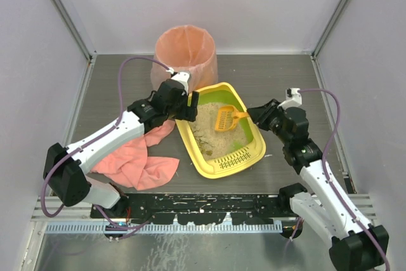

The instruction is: Clean the litter box

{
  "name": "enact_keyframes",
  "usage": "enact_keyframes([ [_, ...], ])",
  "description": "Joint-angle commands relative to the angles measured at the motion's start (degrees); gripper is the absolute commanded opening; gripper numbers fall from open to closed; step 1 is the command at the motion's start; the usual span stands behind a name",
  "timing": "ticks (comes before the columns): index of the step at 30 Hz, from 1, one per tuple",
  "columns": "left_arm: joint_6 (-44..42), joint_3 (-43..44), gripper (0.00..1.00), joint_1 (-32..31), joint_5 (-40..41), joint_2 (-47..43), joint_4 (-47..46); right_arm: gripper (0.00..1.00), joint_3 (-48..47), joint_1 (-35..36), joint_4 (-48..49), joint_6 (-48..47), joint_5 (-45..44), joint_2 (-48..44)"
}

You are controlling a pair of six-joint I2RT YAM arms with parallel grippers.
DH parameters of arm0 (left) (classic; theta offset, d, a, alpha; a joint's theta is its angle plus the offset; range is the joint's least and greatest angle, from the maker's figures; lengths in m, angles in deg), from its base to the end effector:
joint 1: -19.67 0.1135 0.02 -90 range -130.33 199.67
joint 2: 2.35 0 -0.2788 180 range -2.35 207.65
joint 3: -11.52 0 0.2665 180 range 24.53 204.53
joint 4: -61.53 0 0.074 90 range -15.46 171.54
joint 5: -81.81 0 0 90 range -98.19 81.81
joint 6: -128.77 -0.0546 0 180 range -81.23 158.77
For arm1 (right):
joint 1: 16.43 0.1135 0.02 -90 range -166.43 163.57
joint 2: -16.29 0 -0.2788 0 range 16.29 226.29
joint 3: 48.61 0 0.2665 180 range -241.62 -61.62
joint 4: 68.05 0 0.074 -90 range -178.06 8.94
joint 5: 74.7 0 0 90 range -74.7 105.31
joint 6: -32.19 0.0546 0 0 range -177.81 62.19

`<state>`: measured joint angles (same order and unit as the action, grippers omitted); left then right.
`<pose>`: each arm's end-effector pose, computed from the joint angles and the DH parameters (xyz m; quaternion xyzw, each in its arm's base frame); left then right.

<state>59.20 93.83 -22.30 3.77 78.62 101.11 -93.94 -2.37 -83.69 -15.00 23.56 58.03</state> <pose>0.2624 -0.2208 0.3162 0.1225 0.8875 -0.1447 0.4199 0.1952 0.0570 0.2891 0.1486 0.7624 0.3480 0.5250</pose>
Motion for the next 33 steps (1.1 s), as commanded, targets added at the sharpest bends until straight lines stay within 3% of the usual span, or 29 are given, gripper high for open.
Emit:
enact_keyframes([
  [1,0.74,-0.57,0.80,-0.11,-1.09,-0.25,-2.64,0.00,-8.11,7.54,-8.78,-10.24,-15.29,4.02],
  [6,1.19,-2.03,0.77,-0.21,-1.98,0.14,-3.51,0.01,-13.08,13.40,-14.10,-11.32,-19.83,8.77],
  [13,0.36,-2.70,0.75,-0.77,-2.22,1.66,-3.45,0.01,-15.29,16.42,-16.71,-12.00,-24.65,14.02],
  [16,0.32,-2.81,0.75,-0.89,-2.38,2.02,-3.48,0.01,-16.31,16.69,-16.61,-12.89,-22.83,16.86],
  [27,-0.20,-3.19,0.74,-0.86,-2.54,3.57,-3.80,0.01,-6.20,16.83,-2.44,-1.29,-8.99,18.14],
  [33,-0.97,-3.02,0.73,-0.83,-2.39,4.22,-3.89,0.01,2.62,17.03,10.10,10.65,-7.67,17.59],
])
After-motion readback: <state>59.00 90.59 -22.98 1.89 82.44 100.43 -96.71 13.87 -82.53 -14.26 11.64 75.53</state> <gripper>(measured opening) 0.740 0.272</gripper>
